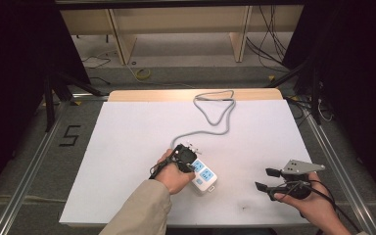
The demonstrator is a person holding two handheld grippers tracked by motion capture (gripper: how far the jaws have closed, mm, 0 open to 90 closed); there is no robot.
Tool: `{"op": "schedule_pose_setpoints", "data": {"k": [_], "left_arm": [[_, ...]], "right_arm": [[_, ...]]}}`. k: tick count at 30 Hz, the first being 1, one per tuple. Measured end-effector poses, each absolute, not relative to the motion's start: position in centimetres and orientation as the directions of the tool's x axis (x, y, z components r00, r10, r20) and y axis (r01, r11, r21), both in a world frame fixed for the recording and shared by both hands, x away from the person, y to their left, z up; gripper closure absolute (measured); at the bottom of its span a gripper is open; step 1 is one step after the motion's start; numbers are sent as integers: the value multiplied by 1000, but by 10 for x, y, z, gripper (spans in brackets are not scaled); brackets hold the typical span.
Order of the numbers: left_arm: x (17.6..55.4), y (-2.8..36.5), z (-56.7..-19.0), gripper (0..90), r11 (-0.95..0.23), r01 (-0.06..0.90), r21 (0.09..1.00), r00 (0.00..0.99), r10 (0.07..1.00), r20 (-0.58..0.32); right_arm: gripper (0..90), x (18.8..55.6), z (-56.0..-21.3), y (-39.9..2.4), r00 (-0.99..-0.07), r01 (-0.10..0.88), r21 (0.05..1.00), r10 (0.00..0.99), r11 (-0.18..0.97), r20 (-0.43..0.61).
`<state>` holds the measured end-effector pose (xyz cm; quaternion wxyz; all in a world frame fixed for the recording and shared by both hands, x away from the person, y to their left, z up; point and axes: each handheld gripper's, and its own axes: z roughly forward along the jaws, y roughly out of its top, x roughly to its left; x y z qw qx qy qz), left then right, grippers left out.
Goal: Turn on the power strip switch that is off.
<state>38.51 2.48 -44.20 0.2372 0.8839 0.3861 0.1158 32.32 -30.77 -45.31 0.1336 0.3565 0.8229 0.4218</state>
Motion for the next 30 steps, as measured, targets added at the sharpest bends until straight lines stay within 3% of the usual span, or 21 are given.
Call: {"op": "schedule_pose_setpoints", "data": {"k": [30], "left_arm": [[386, 24, -442, 899, -597, 629, 497, 678, 735, 25]], "right_arm": [[325, 323, -453, -308, -710, 475, 788, 699, 391, 81]]}}
